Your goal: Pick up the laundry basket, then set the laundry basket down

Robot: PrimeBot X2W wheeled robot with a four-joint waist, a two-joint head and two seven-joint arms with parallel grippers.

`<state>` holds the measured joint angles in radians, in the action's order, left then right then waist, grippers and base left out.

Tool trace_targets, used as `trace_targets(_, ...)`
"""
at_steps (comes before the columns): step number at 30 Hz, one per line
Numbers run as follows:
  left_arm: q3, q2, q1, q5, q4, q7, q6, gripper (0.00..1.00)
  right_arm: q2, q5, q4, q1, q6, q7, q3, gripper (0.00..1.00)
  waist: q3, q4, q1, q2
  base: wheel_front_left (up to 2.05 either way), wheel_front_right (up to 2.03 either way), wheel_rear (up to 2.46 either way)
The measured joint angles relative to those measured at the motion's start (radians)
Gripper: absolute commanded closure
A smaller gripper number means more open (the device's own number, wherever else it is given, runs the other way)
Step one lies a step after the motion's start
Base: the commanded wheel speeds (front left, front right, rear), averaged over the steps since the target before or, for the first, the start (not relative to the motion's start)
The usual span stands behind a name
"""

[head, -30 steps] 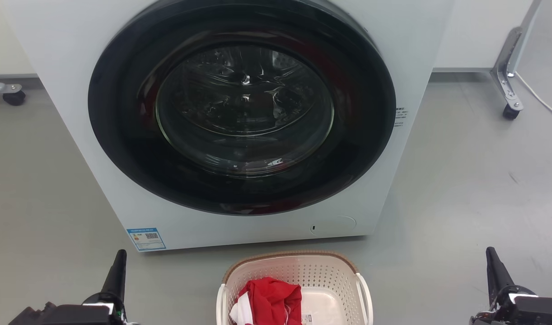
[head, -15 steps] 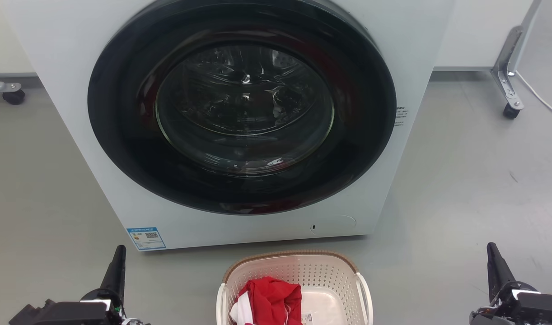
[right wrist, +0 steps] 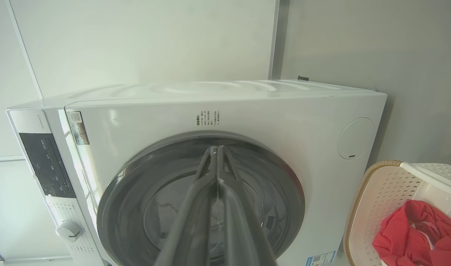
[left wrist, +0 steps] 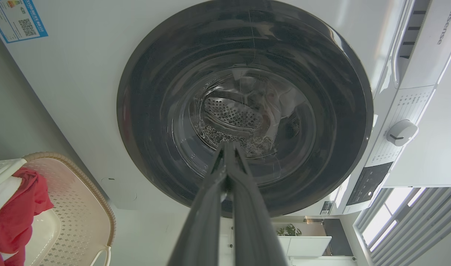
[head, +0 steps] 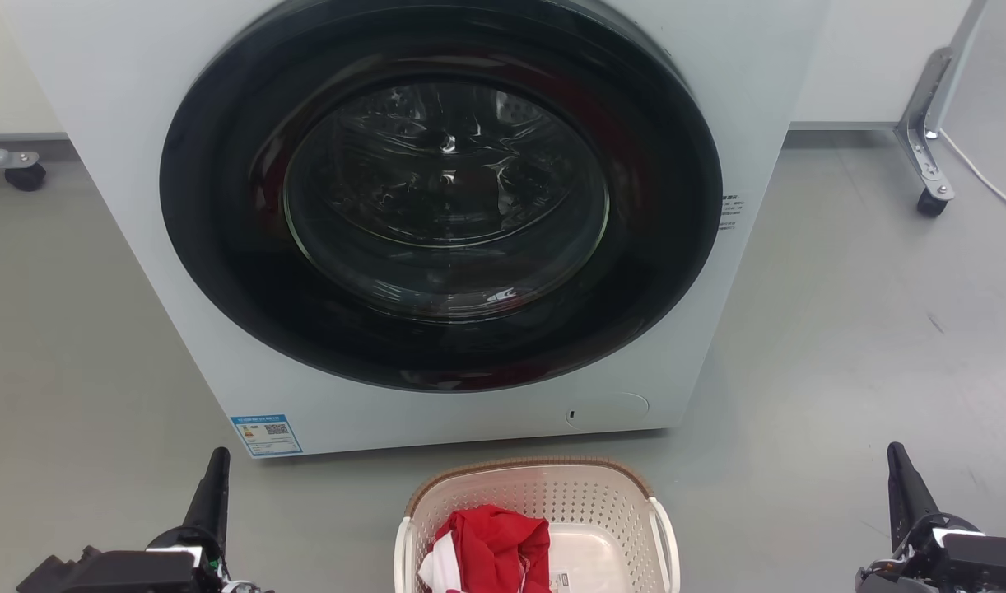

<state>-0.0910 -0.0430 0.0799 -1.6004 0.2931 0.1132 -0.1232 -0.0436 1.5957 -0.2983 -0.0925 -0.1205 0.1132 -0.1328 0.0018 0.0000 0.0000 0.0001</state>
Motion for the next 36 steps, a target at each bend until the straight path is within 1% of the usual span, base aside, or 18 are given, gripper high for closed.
trace_targets(36,0.000,0.000,0.000,0.000,0.002,0.000,0.000,1.00,0.000,0.000,0.000,0.000,0.000,0.000,0.000,1.00,0.000,0.000,-0.0002,0.0000,0.00,0.00,0.00)
